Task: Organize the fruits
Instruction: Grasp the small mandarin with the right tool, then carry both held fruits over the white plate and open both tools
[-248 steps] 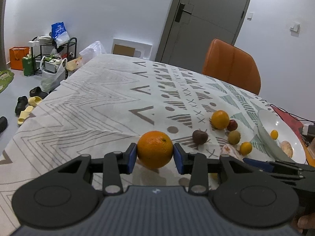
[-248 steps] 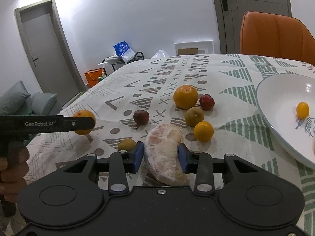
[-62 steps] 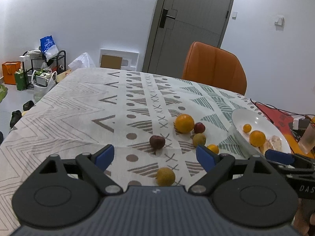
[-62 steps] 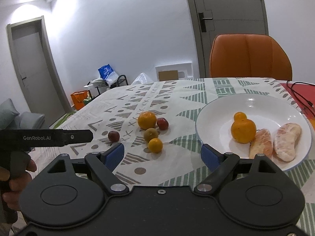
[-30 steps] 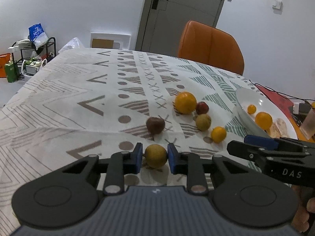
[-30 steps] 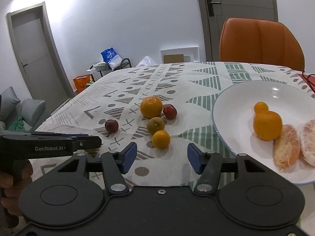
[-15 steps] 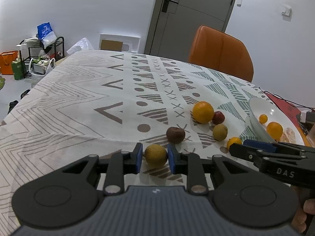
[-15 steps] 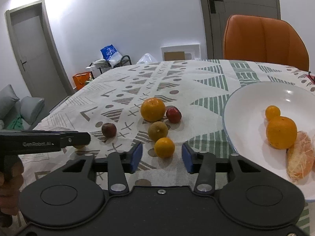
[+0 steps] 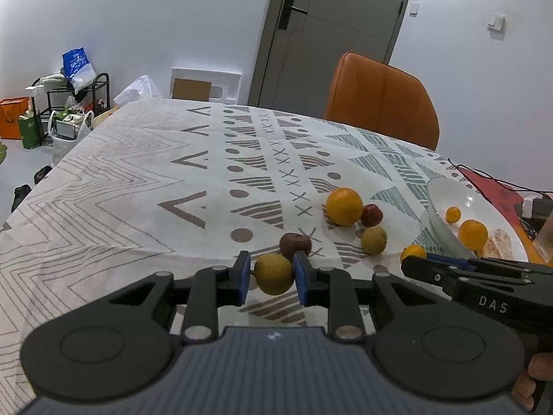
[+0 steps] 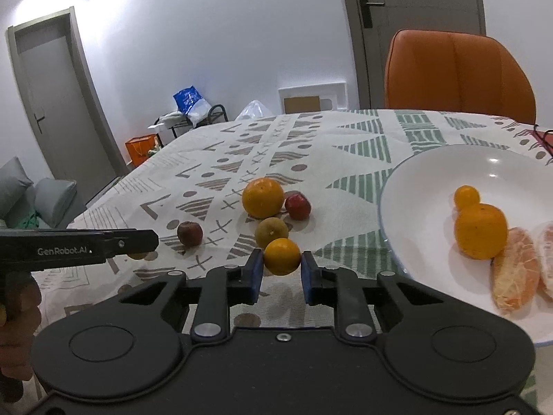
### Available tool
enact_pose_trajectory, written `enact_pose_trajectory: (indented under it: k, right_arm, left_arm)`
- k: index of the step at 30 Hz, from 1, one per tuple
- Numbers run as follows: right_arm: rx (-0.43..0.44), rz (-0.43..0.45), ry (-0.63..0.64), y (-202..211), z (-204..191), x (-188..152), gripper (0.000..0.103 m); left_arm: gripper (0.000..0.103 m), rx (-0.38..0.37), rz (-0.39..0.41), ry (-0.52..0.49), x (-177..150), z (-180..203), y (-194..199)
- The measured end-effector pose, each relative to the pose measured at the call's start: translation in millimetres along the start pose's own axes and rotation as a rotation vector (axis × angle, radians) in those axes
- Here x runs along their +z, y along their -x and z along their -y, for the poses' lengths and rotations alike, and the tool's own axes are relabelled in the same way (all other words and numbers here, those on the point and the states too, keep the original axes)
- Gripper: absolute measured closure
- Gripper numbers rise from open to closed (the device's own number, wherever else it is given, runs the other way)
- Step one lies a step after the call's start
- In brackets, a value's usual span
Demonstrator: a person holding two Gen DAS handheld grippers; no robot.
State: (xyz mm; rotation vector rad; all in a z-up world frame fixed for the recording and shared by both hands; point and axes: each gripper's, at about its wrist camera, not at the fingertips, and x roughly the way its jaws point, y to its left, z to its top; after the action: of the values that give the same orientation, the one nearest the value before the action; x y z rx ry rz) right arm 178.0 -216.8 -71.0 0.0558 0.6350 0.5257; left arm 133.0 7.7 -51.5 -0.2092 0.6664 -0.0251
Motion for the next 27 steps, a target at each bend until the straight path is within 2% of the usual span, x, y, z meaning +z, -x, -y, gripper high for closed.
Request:
enact_pose_trajectory:
  k: [18, 27]
  right_arm:
    - [-0.072, 0.092, -0.040, 44, 29, 4, 0.082]
    - [-0.118, 0.124, -0.071, 60, 54, 5, 0.081]
  left_arm:
    - [0.077, -0.074, 0.030, -0.058, 6, 40, 3]
    - [0.077, -0.083, 0.054, -0.073, 12, 57, 4]
